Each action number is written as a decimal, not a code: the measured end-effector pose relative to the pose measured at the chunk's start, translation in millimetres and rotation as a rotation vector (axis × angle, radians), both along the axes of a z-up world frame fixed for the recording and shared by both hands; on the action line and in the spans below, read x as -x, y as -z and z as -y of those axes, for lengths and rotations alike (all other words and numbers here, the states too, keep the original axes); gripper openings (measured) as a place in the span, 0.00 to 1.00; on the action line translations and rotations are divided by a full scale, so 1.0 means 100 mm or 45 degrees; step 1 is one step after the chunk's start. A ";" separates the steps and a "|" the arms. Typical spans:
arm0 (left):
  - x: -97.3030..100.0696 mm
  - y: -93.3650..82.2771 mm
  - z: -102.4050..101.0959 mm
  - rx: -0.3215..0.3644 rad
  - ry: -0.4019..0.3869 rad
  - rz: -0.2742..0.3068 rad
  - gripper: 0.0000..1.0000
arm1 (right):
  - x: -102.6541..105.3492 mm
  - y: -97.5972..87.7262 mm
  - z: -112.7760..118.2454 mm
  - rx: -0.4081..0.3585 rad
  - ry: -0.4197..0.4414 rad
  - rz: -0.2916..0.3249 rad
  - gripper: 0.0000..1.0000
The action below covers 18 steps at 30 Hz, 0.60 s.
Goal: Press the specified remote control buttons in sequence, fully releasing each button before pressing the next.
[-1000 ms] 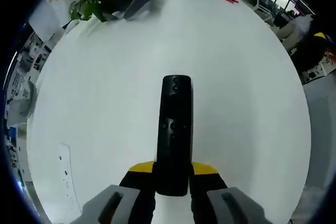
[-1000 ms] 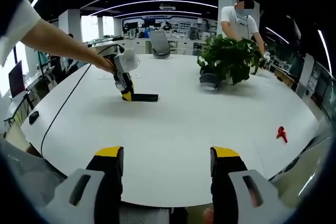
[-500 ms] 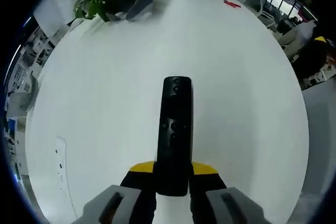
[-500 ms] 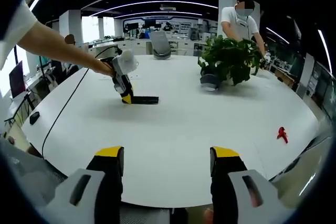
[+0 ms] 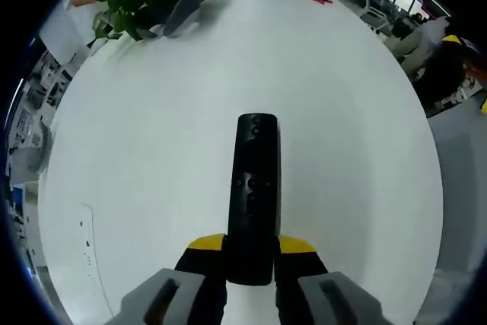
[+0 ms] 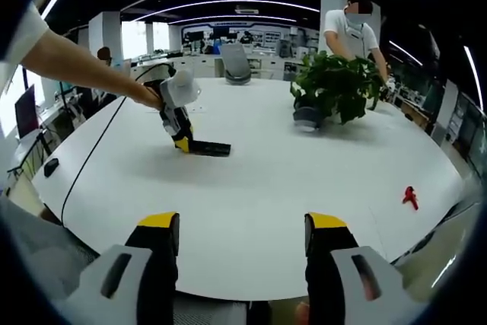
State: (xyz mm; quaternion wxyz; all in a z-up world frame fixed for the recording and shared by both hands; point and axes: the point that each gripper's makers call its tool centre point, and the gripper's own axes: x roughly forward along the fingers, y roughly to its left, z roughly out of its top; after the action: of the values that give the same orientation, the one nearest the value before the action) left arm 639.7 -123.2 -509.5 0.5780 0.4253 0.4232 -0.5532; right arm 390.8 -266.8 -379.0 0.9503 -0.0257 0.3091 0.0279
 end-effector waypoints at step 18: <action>0.38 -0.07 -0.18 0.002 0.016 -0.013 0.22 | 0.00 0.02 -0.07 0.017 -0.047 -0.018 0.71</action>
State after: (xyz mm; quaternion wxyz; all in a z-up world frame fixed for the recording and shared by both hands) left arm 601.9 -105.6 -502.3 0.5726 0.4246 0.4230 -0.5594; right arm 390.8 -260.2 -381.4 0.9472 -0.0374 0.3154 0.0434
